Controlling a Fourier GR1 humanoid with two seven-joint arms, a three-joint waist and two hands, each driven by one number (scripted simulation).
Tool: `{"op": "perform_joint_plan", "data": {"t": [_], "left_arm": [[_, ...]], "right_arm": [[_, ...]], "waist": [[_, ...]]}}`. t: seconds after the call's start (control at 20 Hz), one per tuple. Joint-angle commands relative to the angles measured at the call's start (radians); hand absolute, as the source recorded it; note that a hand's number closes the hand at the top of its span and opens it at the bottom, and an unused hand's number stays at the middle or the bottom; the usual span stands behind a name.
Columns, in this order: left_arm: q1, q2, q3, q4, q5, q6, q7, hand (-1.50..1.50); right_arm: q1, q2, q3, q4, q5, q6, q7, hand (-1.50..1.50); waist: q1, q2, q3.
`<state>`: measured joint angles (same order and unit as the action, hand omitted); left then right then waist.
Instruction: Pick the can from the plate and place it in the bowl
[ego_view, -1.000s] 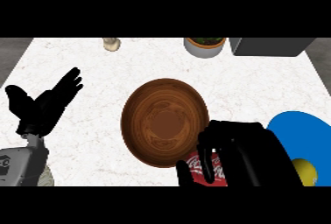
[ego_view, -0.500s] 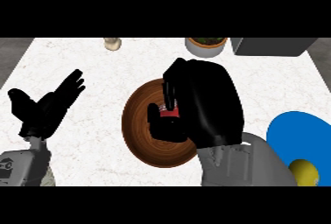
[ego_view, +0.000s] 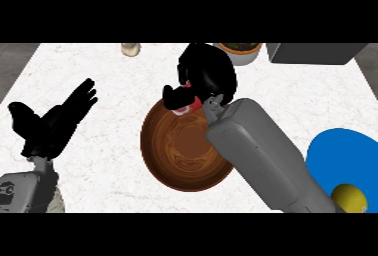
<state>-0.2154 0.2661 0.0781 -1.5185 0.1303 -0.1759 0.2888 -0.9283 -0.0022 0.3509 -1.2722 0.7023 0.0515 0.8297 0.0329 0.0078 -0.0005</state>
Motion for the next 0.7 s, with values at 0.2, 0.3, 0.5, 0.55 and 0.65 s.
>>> {"op": "perform_joint_plan", "data": {"t": [0.2, 0.3, 0.5, 0.55, 0.65], "left_arm": [[-0.016, -0.004, 0.006, 0.066, 0.002, -0.030, -0.052, 0.00], [-0.043, -0.010, -0.014, 0.028, 0.000, -0.025, -0.015, 0.00], [-0.074, -0.032, -0.030, 0.038, -0.013, -0.003, 0.016, 0.00], [-0.053, 0.007, 0.007, 0.048, 0.018, -0.050, -0.018, 0.00], [-0.051, -0.044, -0.035, 0.046, -0.037, 0.009, -0.020, 0.00]], "right_arm": [[-0.050, 0.002, -0.007, 0.280, -0.293, -0.267, -0.067, 1.50], [-0.021, 0.002, -0.037, 0.341, -0.348, -0.379, -0.153, -1.50], [-0.106, 0.002, -0.020, 0.473, -0.459, -0.472, -0.323, -1.50], [-0.083, 0.002, 0.025, 0.487, -0.474, -0.528, -0.361, -1.50], [-0.141, 0.002, -0.017, 0.554, -0.512, -0.541, -0.430, -1.50]], "waist": [[0.029, 0.007, 0.000], [0.048, 0.013, 0.001], [0.045, 0.013, 0.001], [0.046, 0.011, 0.001], [0.041, 0.013, 0.001]]}}
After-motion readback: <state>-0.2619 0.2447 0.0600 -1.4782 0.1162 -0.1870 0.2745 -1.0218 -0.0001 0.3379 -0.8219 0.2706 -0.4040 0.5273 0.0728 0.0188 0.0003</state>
